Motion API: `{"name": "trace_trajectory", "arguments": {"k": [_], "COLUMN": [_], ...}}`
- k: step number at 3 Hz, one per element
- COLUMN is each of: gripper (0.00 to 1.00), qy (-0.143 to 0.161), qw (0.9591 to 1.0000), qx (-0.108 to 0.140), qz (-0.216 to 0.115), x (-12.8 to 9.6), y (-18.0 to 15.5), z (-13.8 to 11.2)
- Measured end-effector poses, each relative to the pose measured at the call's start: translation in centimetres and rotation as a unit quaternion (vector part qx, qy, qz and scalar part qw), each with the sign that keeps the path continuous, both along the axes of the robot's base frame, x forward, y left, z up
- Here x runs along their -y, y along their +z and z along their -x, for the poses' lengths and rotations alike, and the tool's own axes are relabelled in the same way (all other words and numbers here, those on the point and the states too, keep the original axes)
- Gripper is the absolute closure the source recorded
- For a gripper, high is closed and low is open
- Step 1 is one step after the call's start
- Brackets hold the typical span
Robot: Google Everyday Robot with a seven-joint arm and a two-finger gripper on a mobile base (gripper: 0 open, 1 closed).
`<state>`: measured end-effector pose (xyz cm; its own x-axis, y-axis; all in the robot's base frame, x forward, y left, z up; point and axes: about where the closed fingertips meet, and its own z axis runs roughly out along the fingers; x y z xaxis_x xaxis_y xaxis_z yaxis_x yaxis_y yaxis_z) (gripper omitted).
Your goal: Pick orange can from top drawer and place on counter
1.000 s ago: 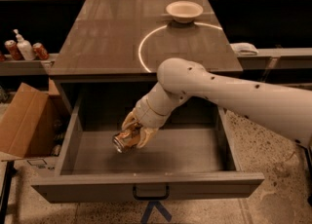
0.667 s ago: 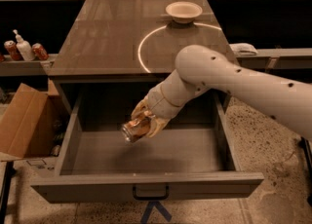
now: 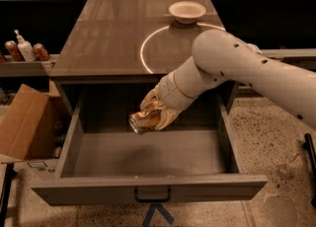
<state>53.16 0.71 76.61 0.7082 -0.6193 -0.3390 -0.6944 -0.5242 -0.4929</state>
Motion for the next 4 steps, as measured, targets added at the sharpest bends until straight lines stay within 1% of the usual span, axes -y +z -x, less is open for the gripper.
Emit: {"name": "trace_trajectory", "arguments": {"k": [1, 2, 3, 4], "gripper": [1.00, 1.00, 1.00, 1.00], "qy": [0.003, 0.004, -0.001, -0.035], "qw": [0.9999, 0.9991, 0.9966, 0.9946], "qx": [0.009, 0.040, 0.080, 0.097], "qz": [0.004, 0.017, 0.020, -0.013], "x": [0.3, 1.1, 1.8, 2.1], "y": [1.4, 5.6, 11.1, 15.0], "z": [-0.4, -0.4, -0.5, -2.8]}}
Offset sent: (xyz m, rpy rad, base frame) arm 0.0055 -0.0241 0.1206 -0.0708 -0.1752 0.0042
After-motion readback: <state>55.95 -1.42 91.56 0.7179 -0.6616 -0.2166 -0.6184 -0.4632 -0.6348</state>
